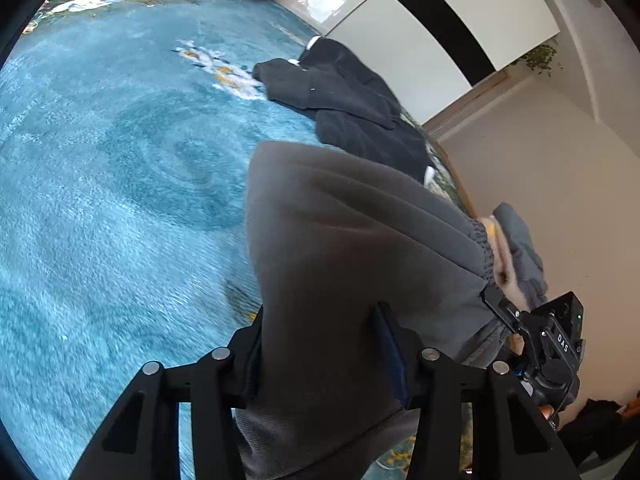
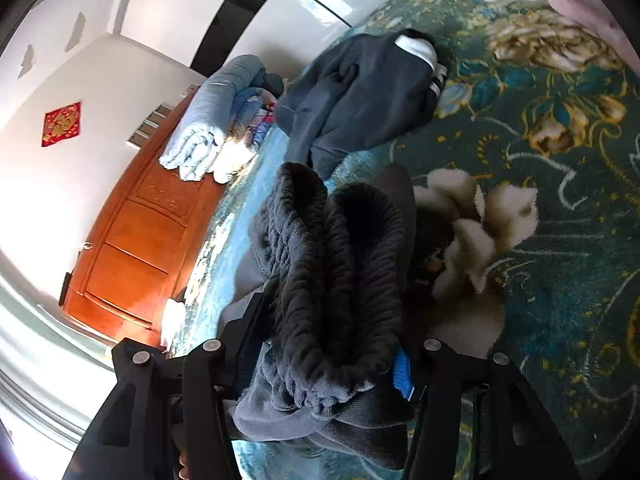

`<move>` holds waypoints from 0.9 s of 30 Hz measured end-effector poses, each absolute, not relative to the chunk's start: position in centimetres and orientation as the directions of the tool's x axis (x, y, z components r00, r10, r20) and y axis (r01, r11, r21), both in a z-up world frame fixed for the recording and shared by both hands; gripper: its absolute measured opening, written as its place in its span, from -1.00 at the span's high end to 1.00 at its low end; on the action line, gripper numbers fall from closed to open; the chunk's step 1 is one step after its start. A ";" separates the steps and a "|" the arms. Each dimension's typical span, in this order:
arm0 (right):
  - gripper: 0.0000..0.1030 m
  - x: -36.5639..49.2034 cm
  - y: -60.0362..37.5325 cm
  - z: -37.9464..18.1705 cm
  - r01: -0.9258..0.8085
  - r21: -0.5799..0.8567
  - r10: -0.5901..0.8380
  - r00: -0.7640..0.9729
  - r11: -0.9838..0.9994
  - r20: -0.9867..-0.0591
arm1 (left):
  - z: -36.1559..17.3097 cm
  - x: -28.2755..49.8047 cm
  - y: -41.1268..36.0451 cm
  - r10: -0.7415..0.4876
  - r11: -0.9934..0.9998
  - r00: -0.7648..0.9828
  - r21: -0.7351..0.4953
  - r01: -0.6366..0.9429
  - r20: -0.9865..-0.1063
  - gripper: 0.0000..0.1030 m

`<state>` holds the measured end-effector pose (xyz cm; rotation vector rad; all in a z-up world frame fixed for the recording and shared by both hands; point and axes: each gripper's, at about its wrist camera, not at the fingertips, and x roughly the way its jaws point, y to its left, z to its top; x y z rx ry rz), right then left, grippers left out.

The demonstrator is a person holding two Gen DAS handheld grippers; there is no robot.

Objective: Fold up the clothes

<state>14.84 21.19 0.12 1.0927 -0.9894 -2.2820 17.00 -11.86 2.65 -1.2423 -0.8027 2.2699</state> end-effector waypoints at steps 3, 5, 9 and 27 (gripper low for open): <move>-0.07 15.7 21.9 1.4 0.081 0.747 -0.625 -0.612 -0.659 -0.485 | 3.6 17.7 -11.0 0.630 -0.730 -0.497 -0.674 -0.115 -0.597 -0.01; -0.07 16.3 22.7 2.3 0.089 0.745 -0.622 -0.621 -0.661 -0.477 | 4.6 18.1 -10.1 0.647 -0.718 -0.492 -0.682 -0.136 -0.583 -0.01; -0.07 18.0 25.4 4.5 0.106 0.735 -0.600 -0.661 -0.669 -0.451 | 7.5 18.6 -6.9 0.671 -0.712 -0.488 -0.669 -0.214 -0.558 -0.01; -0.06 20.7 47.9 21.4 0.080 0.630 -0.353 -0.879 -0.773 -0.321 | 25.7 11.2 20.4 0.811 -0.578 -0.374 -0.518 -0.630 -0.449 -0.01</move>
